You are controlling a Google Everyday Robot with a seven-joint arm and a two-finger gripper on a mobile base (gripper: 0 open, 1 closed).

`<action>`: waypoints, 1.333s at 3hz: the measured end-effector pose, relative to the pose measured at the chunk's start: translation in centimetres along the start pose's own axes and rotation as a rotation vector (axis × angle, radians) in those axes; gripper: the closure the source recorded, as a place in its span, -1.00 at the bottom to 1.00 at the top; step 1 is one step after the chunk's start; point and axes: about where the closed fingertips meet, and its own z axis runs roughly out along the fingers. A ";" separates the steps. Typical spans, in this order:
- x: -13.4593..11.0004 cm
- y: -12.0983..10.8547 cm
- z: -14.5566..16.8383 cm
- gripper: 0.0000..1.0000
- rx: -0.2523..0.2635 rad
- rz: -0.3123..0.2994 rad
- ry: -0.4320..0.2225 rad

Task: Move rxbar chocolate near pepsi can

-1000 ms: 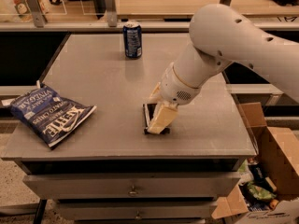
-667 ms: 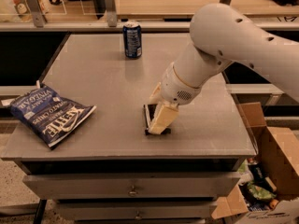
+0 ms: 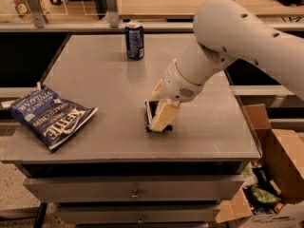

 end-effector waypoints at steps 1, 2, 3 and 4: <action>-0.7 -2.9 -0.4 1.00 0.022 -0.015 -0.019; -1.4 -6.6 -1.4 1.00 0.063 0.015 -0.031; -1.3 -10.9 -2.0 1.00 0.093 0.070 -0.035; -0.6 -15.3 -2.4 1.00 0.142 0.159 -0.041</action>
Offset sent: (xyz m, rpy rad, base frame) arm 0.1116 0.0054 0.0476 0.0592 -0.0718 -0.1163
